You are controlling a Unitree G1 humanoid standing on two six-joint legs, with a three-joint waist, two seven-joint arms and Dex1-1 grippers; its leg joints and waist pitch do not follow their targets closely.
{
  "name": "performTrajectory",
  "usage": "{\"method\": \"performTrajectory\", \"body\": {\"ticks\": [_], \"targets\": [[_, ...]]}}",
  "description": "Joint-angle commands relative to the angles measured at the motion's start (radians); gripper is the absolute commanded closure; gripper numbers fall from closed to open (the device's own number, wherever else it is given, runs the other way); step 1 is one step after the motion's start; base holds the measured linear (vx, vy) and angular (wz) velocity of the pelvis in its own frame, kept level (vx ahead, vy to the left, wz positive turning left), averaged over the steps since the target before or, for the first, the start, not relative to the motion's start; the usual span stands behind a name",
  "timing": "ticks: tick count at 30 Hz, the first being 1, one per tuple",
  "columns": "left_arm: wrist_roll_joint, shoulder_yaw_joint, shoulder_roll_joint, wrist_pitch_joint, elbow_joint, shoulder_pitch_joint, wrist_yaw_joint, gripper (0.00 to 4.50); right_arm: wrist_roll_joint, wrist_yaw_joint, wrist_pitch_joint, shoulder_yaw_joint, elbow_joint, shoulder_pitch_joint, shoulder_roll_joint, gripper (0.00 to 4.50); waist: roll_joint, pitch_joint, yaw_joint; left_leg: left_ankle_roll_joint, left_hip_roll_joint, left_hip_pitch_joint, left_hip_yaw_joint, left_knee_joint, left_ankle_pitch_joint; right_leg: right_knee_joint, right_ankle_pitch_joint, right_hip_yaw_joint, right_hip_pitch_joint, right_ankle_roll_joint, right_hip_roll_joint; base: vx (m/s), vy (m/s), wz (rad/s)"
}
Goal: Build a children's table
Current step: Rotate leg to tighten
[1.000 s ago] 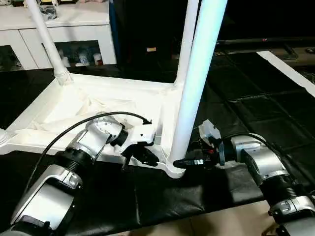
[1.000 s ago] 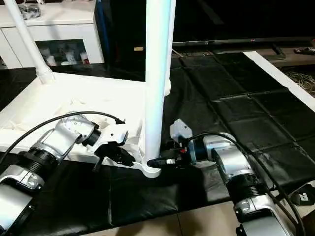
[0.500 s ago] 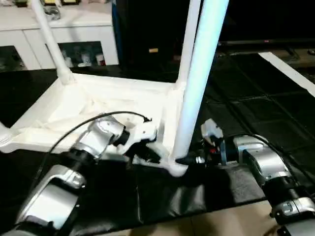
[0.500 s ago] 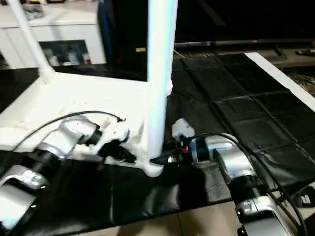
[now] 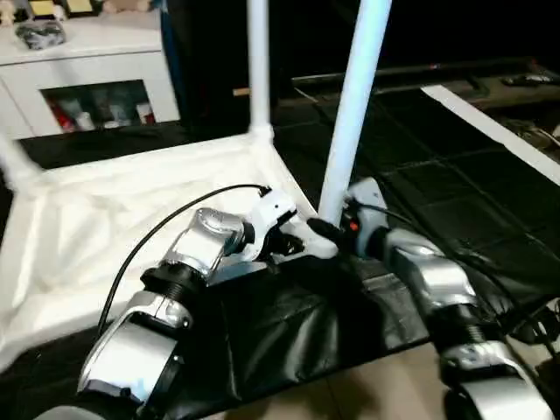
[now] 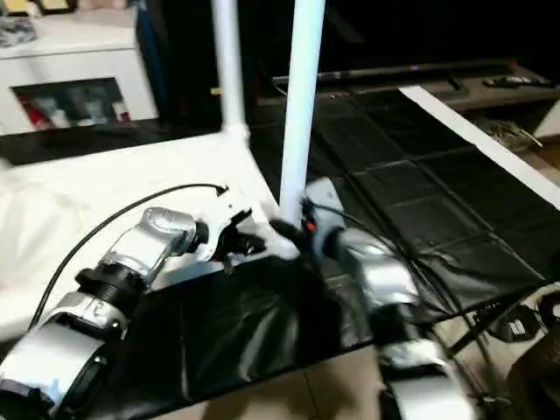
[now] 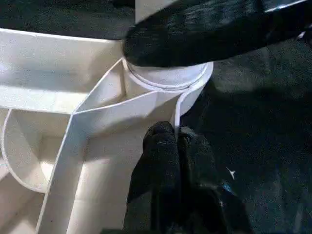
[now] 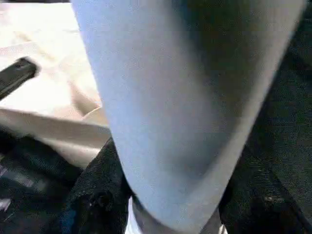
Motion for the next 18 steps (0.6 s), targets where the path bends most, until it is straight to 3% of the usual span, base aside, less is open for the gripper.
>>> {"method": "performTrajectory", "body": {"ticks": [1,7,11,16,18], "targets": [[-0.064,-0.033,-0.094,0.000,-0.039,-0.015,-0.017,4.50,0.010,0.024,0.023,0.082,0.046,-0.006,0.093,2.19,-0.006,-0.055,0.009,0.075,0.005,-0.020,0.005,-0.063,-0.155,-0.076,-0.355,0.041,0.060,-0.160,-0.049,0.000,0.000,0.00],[-0.037,-0.045,-0.054,-0.031,-0.063,0.011,-0.044,4.50,0.035,0.074,0.048,0.081,0.000,0.025,0.075,1.48,-0.004,-0.052,0.009,0.083,0.008,-0.019,0.005,-0.066,-0.181,-0.078,-0.365,0.043,0.062,-0.165,-0.050,0.000,0.000,0.00],[-0.017,-0.062,-0.013,-0.077,-0.069,0.024,-0.083,4.50,0.034,0.148,0.049,0.094,-0.055,0.067,0.023,1.26,-0.004,-0.055,0.012,0.092,0.010,-0.018,0.006,-0.064,-0.159,-0.072,-0.296,0.047,0.063,-0.180,-0.049,0.000,0.000,0.00],[-0.013,-0.094,0.057,-0.131,-0.099,0.048,-0.199,4.50,0.072,0.308,0.050,0.108,-0.167,0.145,-0.091,0.77,-0.003,-0.057,0.025,0.119,0.014,-0.018,0.008,-0.062,-0.117,-0.060,-0.201,0.050,0.069,-0.213,-0.051,0.000,0.000,0.00],[-0.017,-0.122,0.118,-0.149,-0.132,0.066,-0.307,4.50,0.114,0.450,0.036,0.101,-0.247,0.203,-0.201,0.55,0.000,-0.056,0.033,0.113,0.015,-0.017,0.008,-0.062,-0.128,-0.059,-0.204,0.048,0.070,-0.218,-0.051,0.000,0.000,0.00]]}}
